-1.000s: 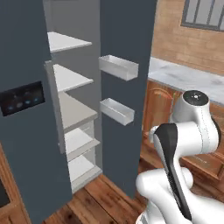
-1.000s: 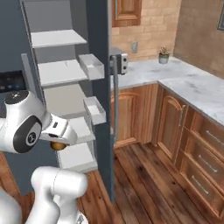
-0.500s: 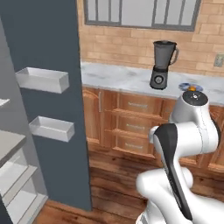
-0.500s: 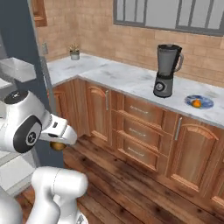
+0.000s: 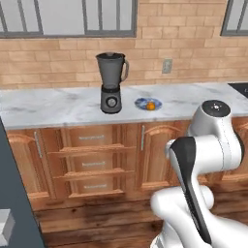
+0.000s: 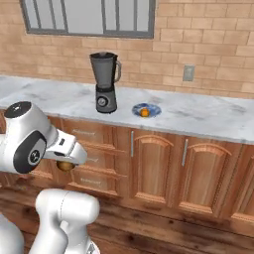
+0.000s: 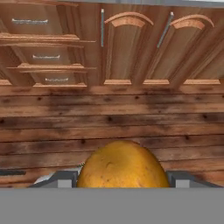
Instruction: Pick the orange and mango from the fridge and place them on the plate next to the blender to make a fruit smoothie.
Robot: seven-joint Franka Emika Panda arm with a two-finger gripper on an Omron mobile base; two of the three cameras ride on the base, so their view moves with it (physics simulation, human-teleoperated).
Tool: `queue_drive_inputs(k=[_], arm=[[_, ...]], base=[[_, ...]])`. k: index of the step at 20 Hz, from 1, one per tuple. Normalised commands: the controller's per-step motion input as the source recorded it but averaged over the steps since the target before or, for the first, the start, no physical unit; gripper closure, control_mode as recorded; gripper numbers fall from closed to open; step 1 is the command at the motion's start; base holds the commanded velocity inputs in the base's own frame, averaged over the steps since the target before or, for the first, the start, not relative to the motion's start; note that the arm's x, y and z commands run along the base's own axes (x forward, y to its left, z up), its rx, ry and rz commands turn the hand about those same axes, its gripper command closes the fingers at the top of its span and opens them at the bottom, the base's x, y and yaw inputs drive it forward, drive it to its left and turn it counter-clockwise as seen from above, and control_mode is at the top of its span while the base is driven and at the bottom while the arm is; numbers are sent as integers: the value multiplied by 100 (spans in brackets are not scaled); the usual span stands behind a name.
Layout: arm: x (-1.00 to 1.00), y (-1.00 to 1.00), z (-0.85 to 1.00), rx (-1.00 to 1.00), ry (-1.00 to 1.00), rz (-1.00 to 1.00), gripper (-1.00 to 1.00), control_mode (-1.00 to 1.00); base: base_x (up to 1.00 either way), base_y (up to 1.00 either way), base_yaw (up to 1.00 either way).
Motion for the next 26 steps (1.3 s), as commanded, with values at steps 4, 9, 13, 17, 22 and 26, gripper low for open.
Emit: queue_drive_inputs(k=[4, 9, 13, 17, 22, 26], arm=[[0, 0, 0, 0, 0, 0, 100, 100], [0, 0, 0, 0, 0, 0, 100, 100], [0, 0, 0, 0, 0, 0, 100, 100], [0, 0, 0, 0, 0, 0, 100, 100], [94, -44, -12, 21, 0, 14, 100, -100], [100, -15, -36, 12, 5, 12, 100, -100]], base=[[100, 0, -40], [100, 0, -10], [100, -28, 6], [94, -33, 13], [0, 0, 0], [0, 0, 0]])
